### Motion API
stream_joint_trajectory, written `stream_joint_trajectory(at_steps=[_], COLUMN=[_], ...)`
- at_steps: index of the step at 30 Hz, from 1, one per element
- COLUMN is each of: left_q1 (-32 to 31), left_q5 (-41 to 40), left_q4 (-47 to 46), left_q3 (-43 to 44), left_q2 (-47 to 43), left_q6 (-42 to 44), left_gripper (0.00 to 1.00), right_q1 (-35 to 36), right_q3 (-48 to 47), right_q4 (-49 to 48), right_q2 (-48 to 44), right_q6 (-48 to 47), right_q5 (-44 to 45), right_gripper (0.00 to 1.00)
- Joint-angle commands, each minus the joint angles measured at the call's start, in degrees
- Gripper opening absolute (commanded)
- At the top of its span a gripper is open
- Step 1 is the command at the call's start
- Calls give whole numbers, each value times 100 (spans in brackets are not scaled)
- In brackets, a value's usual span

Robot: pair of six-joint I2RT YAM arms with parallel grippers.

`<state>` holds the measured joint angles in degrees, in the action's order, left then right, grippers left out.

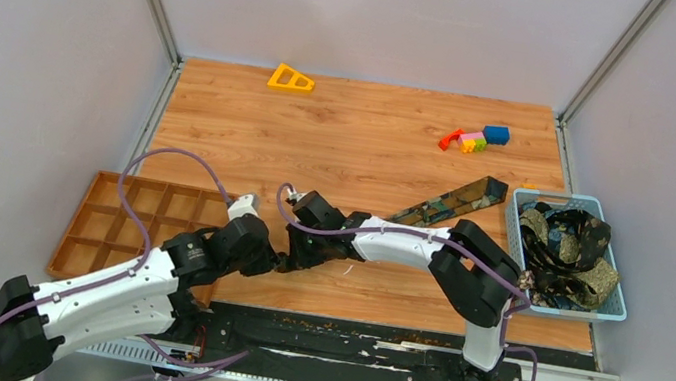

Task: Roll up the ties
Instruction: Roll the tie at the center of the board.

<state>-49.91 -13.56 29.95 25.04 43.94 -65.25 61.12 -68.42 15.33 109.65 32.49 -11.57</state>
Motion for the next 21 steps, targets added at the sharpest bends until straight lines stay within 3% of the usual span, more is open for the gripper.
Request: stream_joint_trajectory(at_steps=[1, 8, 21], left_q1=[72, 153, 280], left_q5=[15, -143, 103], left_q4=[28, 413, 244], left_q3=[381, 631, 879], left_q2=[109, 373, 1300], left_q6=[211, 449, 801], left_gripper=[0, 0, 0], right_q1=[72, 57, 24], right_q3=[-265, -312, -480], right_q4=[-285, 56, 710], right_q2=[50, -171, -582], right_q6=[75, -107, -451], right_q5=[-216, 201, 831], right_gripper=[0, 0, 0])
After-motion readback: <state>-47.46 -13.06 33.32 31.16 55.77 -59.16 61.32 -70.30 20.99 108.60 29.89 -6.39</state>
